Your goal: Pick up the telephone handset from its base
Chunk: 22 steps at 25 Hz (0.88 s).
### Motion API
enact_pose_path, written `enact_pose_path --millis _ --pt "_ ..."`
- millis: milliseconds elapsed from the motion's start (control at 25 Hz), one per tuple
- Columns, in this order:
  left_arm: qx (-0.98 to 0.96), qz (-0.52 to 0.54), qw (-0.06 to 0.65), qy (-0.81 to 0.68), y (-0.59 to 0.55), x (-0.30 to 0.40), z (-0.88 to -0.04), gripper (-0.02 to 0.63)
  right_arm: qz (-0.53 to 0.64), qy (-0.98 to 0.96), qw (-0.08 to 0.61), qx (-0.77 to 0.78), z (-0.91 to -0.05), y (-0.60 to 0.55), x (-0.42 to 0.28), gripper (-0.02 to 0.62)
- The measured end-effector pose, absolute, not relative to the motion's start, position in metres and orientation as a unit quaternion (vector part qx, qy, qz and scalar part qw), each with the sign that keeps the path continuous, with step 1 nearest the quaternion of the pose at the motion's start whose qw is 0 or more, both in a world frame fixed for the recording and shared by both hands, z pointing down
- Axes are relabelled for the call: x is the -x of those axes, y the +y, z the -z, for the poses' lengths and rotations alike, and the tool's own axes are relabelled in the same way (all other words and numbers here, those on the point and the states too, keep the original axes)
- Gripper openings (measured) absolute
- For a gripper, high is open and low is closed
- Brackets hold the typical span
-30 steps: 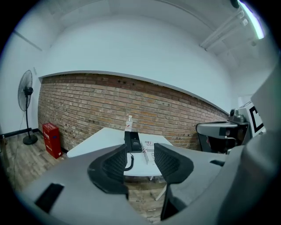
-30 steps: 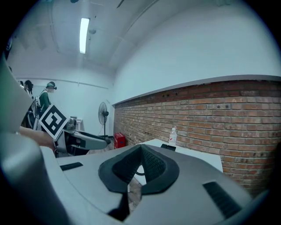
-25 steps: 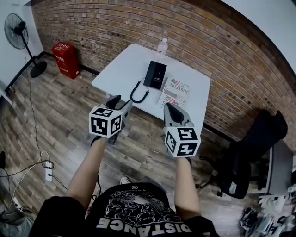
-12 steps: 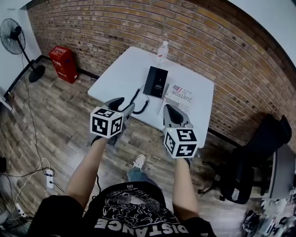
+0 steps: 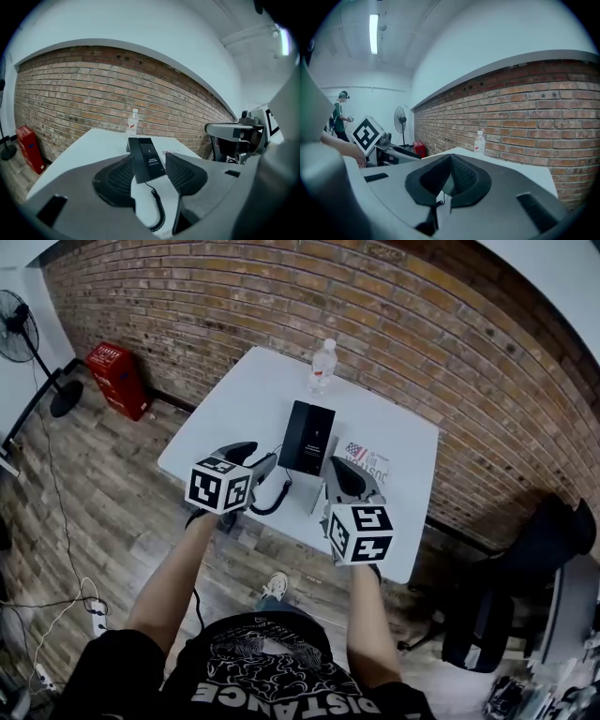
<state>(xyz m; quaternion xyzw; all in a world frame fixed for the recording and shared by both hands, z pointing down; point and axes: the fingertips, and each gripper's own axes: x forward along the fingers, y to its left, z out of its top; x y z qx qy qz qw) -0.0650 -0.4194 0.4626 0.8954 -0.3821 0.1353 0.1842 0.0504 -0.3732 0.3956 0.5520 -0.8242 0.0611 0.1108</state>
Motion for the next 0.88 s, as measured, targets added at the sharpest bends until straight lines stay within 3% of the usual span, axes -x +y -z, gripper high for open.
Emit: enact_pose_path --millis 880 --pt "-0.879 -0.144 0.408 -0.197 -0.553 0.008 -0.573 0.189 -0.114 -0.825 0.169 -0.528 -0.463 -0.500 -0.092 0.002"
